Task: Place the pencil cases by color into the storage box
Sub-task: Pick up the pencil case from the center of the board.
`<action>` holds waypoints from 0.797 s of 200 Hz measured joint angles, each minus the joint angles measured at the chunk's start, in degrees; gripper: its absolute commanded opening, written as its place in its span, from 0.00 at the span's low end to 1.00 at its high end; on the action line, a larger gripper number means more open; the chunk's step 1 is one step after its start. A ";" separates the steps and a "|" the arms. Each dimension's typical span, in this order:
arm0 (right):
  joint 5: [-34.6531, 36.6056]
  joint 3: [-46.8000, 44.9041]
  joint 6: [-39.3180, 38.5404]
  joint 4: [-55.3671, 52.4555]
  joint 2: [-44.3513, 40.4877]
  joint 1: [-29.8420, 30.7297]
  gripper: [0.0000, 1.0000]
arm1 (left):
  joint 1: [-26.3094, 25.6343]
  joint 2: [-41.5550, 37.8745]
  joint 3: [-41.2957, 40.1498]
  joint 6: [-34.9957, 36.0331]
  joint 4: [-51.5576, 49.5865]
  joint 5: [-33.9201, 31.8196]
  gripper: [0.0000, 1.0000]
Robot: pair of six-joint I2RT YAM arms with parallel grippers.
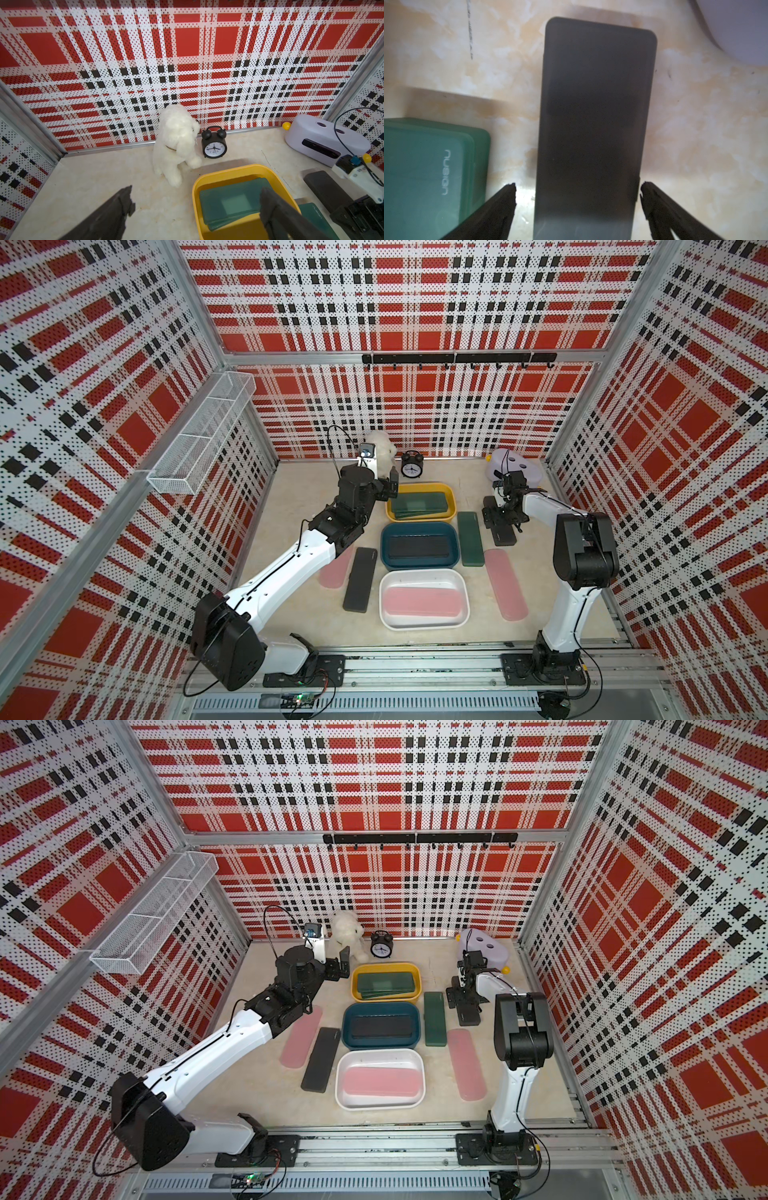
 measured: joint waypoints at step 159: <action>-0.76 0.44 -1.57 0.17 1.49 -1.31 0.56 | 3.02 -1.64 -2.08 -6.86 -3.41 3.32 0.99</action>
